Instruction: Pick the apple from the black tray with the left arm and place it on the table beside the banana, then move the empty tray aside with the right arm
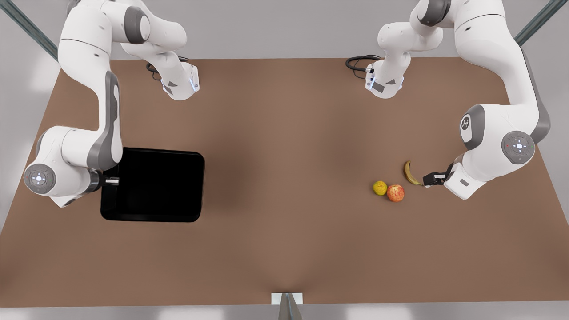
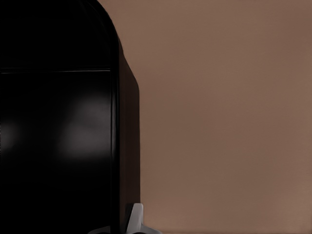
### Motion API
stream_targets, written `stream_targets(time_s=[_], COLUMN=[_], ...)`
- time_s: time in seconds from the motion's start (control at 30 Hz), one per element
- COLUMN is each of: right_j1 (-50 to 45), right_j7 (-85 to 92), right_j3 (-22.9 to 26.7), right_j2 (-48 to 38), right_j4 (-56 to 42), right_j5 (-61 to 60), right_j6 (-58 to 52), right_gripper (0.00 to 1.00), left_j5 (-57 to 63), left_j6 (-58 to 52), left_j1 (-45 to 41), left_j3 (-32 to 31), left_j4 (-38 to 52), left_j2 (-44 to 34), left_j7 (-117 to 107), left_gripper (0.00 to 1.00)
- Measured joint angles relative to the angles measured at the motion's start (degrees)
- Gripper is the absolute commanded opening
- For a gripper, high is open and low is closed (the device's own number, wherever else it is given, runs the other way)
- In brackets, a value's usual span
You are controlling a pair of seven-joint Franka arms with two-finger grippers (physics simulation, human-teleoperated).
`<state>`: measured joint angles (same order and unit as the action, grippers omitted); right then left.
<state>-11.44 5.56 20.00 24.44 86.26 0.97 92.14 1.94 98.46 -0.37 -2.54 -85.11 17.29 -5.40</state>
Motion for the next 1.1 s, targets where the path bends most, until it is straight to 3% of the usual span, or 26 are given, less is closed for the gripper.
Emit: stream_targets(time_s=[0.37, 0.5, 0.53, 0.57, 0.63, 0.67, 0.8, 0.9, 1.03, 1.1], right_j1=[1.6, 1.6, 1.6, 1.6, 1.5, 1.5, 1.3, -0.5, -5.4, -2.9], right_j7=[15.6, 19.6, 20.4, 21.1, 22.4, 22.9, 24.7, 25.8, 23.9, 23.0], right_j3=[2.0, 2.5, 2.5, 2.6, 3.2, 3.3, 3.5, 2.2, -5.1, -8.0], right_j2=[9.8, 11.3, 11.6, 11.9, 12.5, 12.5, 9.8, -0.8, -10.0, -14.4], right_j4=[-0.1, -0.1, -0.1, -0.1, -0.1, -0.4, -1.0, -1.1, -6.3, -7.5], right_j5=[-3.8, -4.9, -5.2, -5.7, -7.3, -7.7, -8.8, -9.8, -9.0, -4.7], right_j6=[9.6, 11.8, 12.5, 13.0, 13.9, 14.3, 15.3, 13.1, 6.7, 3.0], right_gripper=[0.13, 0.24, 0.36, 0.61, 0.96, 1.0, 1.0, 1.0, 1.0, 1.0], left_j5=[0.0, 0.0, 0.0, 0.0, 0.0, 0.0, 0.0, 0.0, 0.6, 0.9], left_j6=[0.0, 0.0, 0.0, 0.0, 0.0, 0.0, 0.0, 0.0, 0.0, 0.0], left_j1=[0.0, 0.0, 0.0, -0.1, -0.1, 0.0, 0.0, 0.0, -0.8, -0.9], left_j3=[0.0, 0.0, 0.0, 0.0, 0.0, 0.0, 0.0, 0.0, -0.4, -0.4], left_j4=[0.0, 0.0, 0.0, 0.0, 0.0, 0.0, 0.0, 0.1, 0.7, 1.6], left_j2=[0.0, 0.0, 0.0, 0.0, 0.0, 0.0, 0.0, 0.0, 0.3, 0.7], left_j7=[-0.4, -0.5, -0.5, -0.5, -0.5, -0.5, -0.6, -0.6, -0.5, -0.4], left_gripper=[1.0, 1.0, 1.0, 1.0, 1.0, 1.0, 1.0, 1.0, 1.0, 1.0])
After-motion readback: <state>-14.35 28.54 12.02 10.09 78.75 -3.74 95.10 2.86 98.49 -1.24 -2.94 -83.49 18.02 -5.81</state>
